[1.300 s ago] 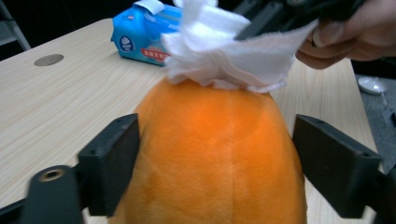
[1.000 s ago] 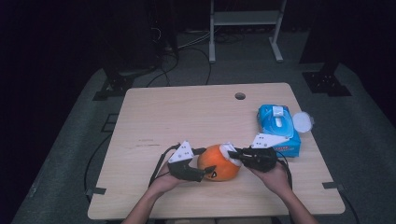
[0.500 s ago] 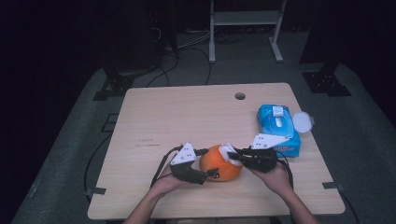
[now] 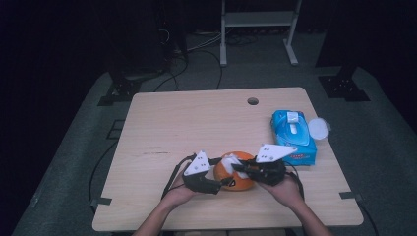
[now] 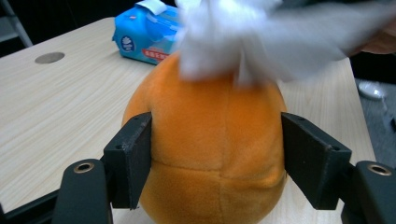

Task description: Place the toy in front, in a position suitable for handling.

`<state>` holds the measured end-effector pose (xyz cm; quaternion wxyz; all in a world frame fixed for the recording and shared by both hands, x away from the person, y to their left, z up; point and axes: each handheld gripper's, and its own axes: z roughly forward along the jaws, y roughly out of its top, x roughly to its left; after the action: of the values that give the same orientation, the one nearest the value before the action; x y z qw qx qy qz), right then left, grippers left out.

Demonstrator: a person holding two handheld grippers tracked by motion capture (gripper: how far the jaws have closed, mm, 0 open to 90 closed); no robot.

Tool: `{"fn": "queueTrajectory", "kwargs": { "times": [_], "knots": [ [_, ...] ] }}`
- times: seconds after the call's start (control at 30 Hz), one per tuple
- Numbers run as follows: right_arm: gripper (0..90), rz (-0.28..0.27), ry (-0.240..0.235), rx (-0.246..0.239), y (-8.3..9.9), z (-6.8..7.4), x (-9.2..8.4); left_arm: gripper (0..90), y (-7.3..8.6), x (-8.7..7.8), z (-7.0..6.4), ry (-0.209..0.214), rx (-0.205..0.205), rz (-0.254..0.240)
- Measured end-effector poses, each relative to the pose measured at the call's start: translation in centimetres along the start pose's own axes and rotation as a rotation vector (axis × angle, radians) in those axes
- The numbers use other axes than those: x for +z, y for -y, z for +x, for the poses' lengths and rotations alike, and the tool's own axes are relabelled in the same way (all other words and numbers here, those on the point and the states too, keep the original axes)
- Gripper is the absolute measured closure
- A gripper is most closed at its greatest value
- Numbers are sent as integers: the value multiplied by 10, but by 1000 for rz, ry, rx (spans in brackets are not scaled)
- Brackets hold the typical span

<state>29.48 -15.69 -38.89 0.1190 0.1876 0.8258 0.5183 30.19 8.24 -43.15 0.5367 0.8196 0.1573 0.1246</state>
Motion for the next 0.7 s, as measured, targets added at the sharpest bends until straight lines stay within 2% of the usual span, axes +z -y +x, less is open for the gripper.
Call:
{"fn": "queueTrajectory", "kwargs": {
  "times": [0.07, 0.13, 0.2, 0.27, 0.33, 0.37, 0.43, 0.53, 0.63, 0.7],
  "knots": [
    [820, 8, -26, -22, -3, 8, 8, 293, 0, 0, -3, 1, 21, 11],
    [820, 14, -25, -25, -3, 8, 9, 297, 0, 0, -3, 3, 30, 13],
    [820, 7, -19, -5, -2, 2, 5, 307, 1, 1, -2, 6, 26, 12],
    [821, 6, 24, 15, 1, -8, -3, 310, 4, 0, 0, 11, 18, 12],
    [820, 17, 65, 36, 7, -19, -10, 305, 6, 0, 3, 11, -7, 9],
    [820, 19, 73, 67, 12, -26, -13, 287, 6, 0, 4, 9, -17, 4],
    [820, 20, 70, 86, 16, -31, -16, 274, 6, 2, 5, 12, -35, -10],
    [819, 23, 70, 69, 12, -25, -16, 275, 5, 2, 3, 4, -29, -10],
    [819, 10, 25, 33, 5, -10, -9, 279, 3, 4, -1, 2, -3, -11],
    [819, 8, -15, 23, 2, -1, -1, 279, 2, 5, -5, 7, 31, 1]
  ]
}}
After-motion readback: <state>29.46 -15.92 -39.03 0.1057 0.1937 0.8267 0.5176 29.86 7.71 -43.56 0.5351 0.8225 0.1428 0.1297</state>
